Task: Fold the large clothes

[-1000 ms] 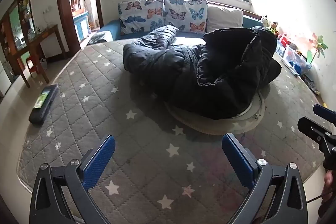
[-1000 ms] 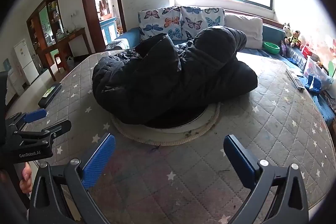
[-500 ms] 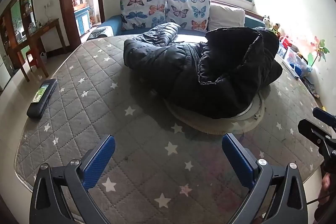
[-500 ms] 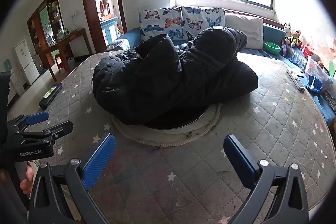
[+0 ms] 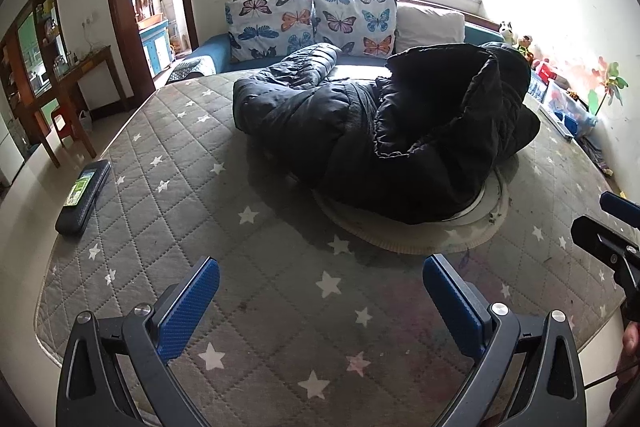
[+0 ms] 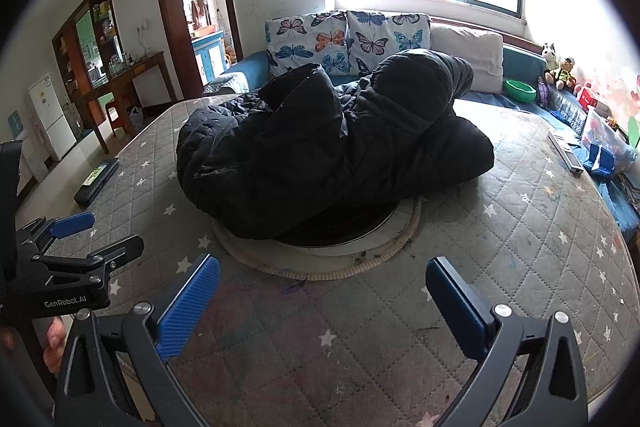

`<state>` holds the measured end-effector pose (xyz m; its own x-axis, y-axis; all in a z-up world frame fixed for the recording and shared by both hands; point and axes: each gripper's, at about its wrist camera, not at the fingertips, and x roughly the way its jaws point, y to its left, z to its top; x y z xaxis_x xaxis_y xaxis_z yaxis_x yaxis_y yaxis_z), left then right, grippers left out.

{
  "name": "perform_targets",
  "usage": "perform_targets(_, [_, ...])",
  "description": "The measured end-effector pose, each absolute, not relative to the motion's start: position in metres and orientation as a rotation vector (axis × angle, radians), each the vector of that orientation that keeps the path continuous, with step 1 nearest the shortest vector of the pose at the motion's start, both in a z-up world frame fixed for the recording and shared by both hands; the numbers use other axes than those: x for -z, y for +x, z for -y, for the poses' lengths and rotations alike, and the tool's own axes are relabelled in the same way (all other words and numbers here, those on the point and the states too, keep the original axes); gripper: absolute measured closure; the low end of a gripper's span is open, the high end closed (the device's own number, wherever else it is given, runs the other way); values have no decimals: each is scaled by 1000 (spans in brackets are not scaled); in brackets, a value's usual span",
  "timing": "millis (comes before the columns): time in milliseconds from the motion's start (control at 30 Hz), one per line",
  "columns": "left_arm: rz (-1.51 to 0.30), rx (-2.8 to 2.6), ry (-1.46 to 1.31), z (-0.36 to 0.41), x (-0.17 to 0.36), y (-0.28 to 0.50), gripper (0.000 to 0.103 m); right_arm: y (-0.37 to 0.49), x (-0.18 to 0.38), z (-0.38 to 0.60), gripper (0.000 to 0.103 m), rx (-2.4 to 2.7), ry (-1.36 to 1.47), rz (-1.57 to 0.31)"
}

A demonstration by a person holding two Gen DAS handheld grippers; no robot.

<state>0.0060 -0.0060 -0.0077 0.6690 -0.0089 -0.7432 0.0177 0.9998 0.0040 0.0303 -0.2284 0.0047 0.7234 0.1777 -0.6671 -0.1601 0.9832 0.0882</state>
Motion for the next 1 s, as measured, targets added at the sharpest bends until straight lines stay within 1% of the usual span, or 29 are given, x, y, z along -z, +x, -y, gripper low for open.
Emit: perform_targets(1000, [-883,16,18,5,19,16,0,34,0,227,0,-189,28,-751])
